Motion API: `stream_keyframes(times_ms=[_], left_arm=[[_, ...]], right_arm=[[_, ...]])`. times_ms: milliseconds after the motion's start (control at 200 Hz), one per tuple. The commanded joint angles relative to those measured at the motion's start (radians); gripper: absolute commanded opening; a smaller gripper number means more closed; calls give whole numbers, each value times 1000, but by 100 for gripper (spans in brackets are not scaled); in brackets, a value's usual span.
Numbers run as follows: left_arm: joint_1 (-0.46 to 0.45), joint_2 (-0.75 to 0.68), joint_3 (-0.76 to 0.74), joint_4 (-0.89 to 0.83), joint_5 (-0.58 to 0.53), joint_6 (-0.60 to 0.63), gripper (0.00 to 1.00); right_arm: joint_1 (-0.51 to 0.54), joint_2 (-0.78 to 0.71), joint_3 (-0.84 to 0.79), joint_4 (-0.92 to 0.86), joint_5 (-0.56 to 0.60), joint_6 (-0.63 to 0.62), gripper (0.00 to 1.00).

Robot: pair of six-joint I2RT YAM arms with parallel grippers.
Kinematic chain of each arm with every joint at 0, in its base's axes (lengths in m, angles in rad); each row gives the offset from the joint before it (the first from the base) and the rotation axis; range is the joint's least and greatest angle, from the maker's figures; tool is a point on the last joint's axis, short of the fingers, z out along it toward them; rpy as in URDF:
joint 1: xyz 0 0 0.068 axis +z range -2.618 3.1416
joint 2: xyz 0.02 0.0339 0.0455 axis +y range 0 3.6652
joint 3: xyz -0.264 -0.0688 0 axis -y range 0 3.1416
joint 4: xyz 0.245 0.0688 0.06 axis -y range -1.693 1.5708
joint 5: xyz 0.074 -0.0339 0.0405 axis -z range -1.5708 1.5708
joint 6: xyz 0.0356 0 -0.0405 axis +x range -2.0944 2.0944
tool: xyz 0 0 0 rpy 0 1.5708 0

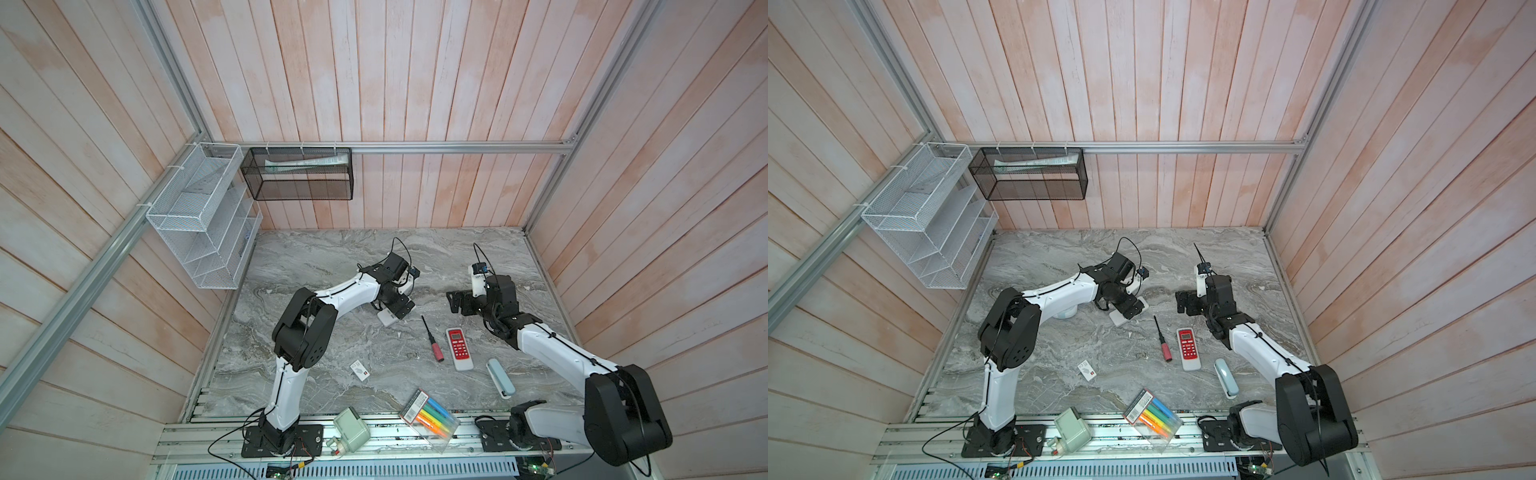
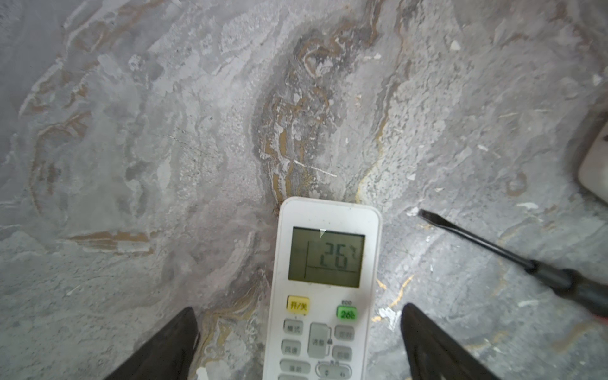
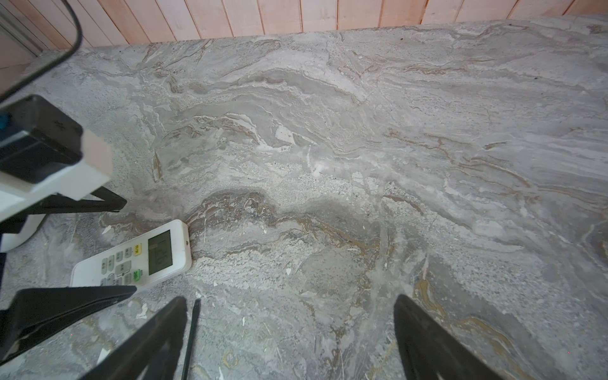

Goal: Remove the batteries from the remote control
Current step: 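Grasp the white remote with the left gripper while the right arm moves forward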

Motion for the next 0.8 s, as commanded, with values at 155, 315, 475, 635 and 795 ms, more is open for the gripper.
stream_keyframes(times_ms=[155,315,475,635,795], left_arm=[[-11,78,94,-133,-45,29,96],[-28,114,129,-169,-90,31,92],[-35,155,180,-227,-91,33,87],[-38,184,226,-275,-76,39,78],[-38,195,250,-303,-76,38,66]], right_arm=[[3,-11,-19,18,-28,6,98],[3,-11,-19,21,-31,9,98],[3,-11,-15,22,-36,9,98],[3,-14,-19,21,-36,13,98],[2,-18,-21,22,-34,17,98]])
